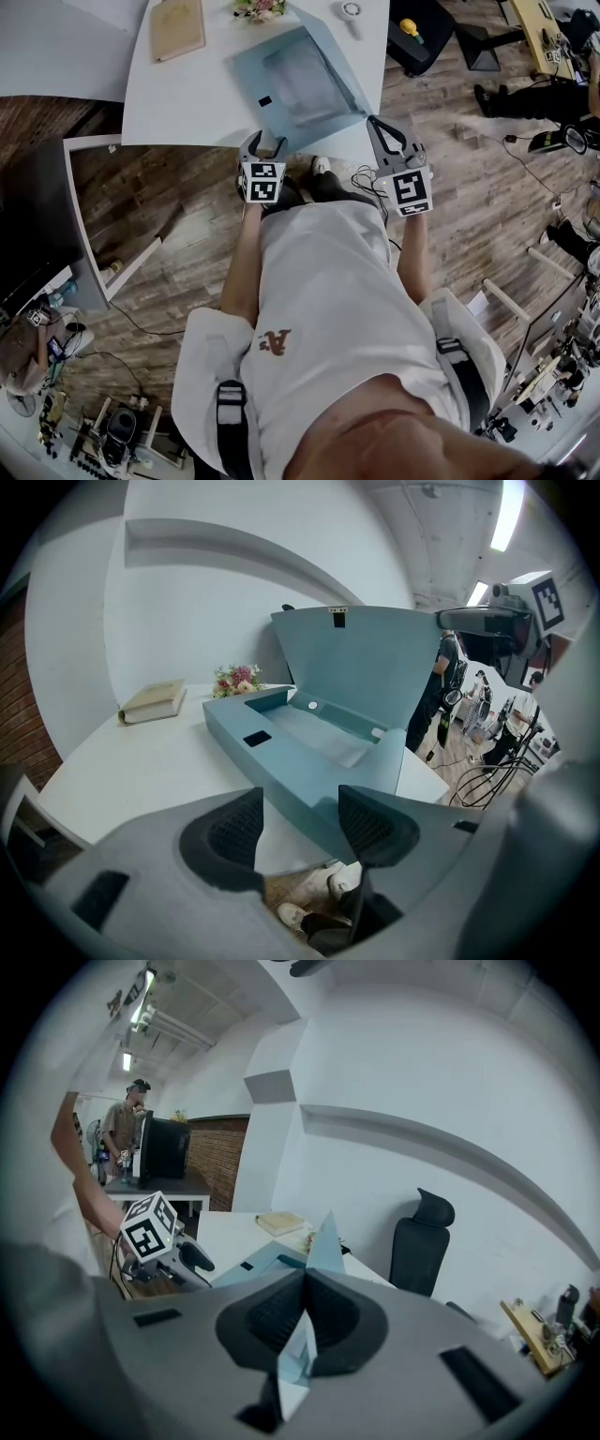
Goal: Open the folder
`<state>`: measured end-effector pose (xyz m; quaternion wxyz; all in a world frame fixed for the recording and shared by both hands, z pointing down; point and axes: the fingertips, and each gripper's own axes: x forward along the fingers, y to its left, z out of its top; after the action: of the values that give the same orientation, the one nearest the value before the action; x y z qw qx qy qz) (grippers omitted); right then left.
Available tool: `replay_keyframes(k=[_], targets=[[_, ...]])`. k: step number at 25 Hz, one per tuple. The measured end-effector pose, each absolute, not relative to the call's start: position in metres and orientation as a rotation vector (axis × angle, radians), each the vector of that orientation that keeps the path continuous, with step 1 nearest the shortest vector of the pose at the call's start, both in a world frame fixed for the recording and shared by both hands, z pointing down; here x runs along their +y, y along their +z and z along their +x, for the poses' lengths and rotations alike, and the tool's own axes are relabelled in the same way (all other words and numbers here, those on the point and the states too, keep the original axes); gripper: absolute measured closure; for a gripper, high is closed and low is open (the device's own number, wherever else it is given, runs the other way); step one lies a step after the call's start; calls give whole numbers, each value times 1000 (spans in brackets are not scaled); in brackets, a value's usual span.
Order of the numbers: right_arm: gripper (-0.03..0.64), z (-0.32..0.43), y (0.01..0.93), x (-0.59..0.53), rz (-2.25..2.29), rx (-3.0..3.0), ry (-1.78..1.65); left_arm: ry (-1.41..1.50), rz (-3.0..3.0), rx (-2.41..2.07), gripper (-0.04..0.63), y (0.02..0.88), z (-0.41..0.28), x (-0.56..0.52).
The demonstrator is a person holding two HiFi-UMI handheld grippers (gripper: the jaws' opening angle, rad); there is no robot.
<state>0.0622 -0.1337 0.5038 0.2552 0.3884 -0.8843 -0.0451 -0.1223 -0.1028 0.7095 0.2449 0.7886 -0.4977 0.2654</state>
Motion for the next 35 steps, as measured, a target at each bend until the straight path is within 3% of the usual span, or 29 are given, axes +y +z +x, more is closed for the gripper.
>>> replay_keyframes(k=[35], targets=[[611, 133, 505, -161, 1320, -2290, -25, 727, 2135, -1362, 333, 709, -124, -102]])
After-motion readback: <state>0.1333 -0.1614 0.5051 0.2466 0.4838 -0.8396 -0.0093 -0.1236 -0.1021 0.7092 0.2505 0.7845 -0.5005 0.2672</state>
